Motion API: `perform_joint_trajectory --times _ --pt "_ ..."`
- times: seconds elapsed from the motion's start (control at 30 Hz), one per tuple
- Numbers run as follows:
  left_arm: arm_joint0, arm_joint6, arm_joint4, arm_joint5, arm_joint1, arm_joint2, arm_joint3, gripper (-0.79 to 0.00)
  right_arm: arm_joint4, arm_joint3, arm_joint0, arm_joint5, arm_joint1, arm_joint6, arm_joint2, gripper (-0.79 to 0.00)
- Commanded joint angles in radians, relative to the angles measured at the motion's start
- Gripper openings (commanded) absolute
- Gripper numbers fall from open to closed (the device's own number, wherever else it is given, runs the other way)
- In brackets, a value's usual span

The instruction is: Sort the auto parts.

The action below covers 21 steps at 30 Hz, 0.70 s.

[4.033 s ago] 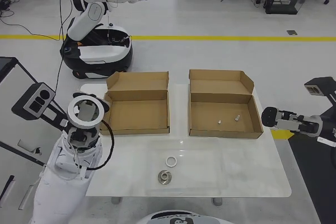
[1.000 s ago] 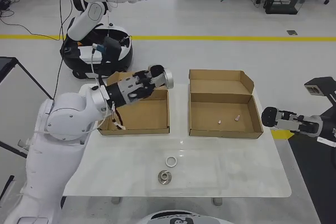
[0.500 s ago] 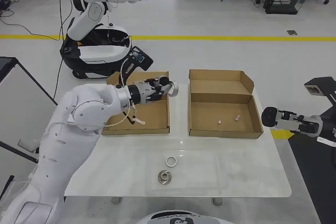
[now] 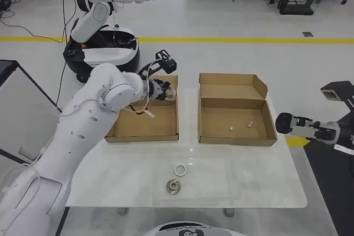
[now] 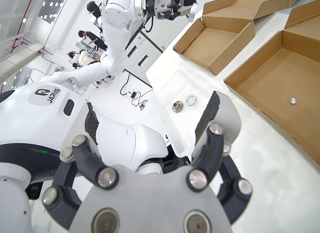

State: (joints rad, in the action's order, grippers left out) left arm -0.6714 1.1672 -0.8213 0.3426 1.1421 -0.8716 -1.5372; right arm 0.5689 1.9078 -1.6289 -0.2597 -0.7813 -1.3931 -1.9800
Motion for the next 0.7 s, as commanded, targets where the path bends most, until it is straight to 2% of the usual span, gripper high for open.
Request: perform_joint_trajectory --times 0.0,0.2,0.5,0.67 --pt "0.011 0.038 -0.018 0.038 0.003 0.028 0.02 -0.785 0.0 0.0 0.0 0.0 0.0 0.0 0.0 0.0" --pt "0.047 0.166 -0.038 0.139 0.009 0.091 0.077 -0.785 0.0 0.0 0.0 0.0 0.0 0.0 0.0 0.0" --pt "0.08 0.15 -0.045 0.16 0.0 0.226 0.215 -0.785 0.0 0.0 0.0 0.0 0.0 0.0 0.0 0.0" --pt "0.095 0.129 -0.022 0.178 0.004 0.262 0.271 -0.785 0.0 0.0 0.0 0.0 0.0 0.0 0.0 0.0"
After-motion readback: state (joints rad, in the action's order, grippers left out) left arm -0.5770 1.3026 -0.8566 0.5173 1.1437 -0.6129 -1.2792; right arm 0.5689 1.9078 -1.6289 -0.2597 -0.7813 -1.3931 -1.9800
